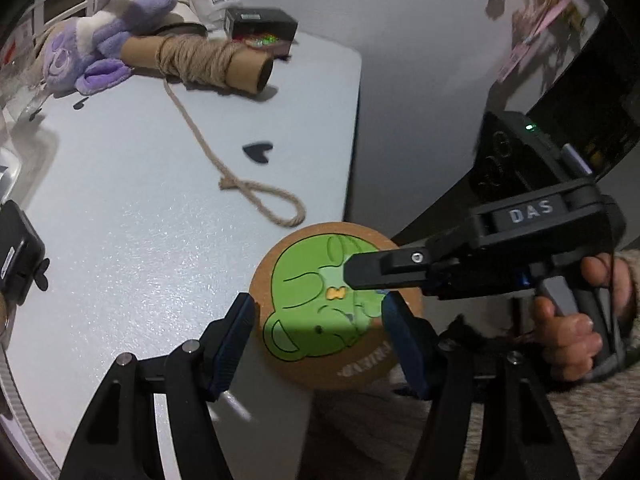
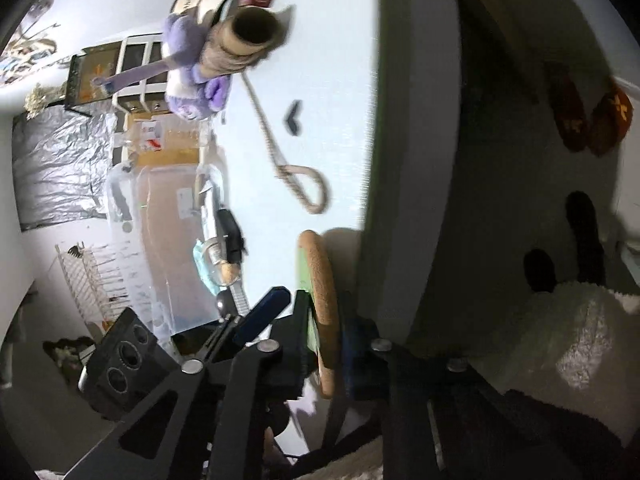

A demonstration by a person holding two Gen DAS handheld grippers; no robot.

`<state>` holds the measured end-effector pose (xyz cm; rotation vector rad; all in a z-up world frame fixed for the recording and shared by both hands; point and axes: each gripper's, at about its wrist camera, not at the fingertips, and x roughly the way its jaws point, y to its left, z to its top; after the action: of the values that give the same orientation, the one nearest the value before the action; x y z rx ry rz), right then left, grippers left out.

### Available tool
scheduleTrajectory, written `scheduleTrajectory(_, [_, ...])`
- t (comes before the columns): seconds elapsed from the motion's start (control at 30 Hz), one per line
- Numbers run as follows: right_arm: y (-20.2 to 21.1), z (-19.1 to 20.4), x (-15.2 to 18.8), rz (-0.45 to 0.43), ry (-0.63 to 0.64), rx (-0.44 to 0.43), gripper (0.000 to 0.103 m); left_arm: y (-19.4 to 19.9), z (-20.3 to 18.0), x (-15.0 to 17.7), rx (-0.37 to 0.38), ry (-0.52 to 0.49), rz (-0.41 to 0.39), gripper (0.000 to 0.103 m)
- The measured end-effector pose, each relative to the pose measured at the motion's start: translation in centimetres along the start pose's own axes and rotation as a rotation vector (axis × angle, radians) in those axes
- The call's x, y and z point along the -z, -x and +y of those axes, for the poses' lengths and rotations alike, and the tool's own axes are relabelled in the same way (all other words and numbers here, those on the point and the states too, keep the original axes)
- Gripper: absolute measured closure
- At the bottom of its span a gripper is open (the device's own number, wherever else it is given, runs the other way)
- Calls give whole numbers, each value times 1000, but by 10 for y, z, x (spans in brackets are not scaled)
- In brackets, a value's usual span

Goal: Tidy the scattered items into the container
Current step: 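Lift the coaster off the table with the right gripper, then carry the coaster into the clear container and open the right gripper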

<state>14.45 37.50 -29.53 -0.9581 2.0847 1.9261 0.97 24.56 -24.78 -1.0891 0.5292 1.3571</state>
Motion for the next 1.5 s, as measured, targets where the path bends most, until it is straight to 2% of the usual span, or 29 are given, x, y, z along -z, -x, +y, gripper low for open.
scheduleTrajectory(0.13, [7, 23, -2, 17, 28, -15, 93, 24, 4, -7, 29, 33, -59, 38])
scheduleTrajectory(0.3, [12, 64, -7, 28, 88, -74, 93, 66, 11, -21, 5, 65, -173, 38])
scheduleTrajectory(0.47, [8, 131, -17, 54, 180, -198, 93, 132, 23, -40, -65, 105, -327, 38])
scheduleTrajectory(0.57, [1, 175, -21, 90, 253, -263, 93, 179, 21, -52, -110, 80, -442, 38])
scheduleTrajectory(0.7, [-14, 260, -32, 144, 415, -330, 93, 231, 20, -68, -221, 30, -576, 38])
scheduleTrajectory(0.83, [-28, 345, -44, 174, 623, -347, 93, 265, 46, -69, -351, 121, -668, 32])
scheduleTrajectory(0.87, [-37, 369, -49, 188, 676, -348, 93, 274, 53, -69, -384, 144, -691, 28])
scheduleTrajectory(0.93, [-52, 402, -56, 205, 757, -323, 93, 291, 66, -69, -449, 191, -736, 26])
scheduleTrajectory(1.03, [-91, 452, -62, 218, 962, -178, 93, 304, 88, -59, -513, 289, -769, 26])
scheduleTrajectory(1.2, [-183, 497, -49, 263, 1396, 209, 93, 310, 122, -23, -606, 493, -766, 26])
scheduleTrajectory(1.4, [-296, 464, -9, 408, 1885, 586, 93, 312, 142, 13, -686, 644, -766, 26])
scheduleTrajectory(1.5, [-341, 439, 6, 454, 2072, 737, 94, 313, 150, 25, -715, 689, -765, 26])
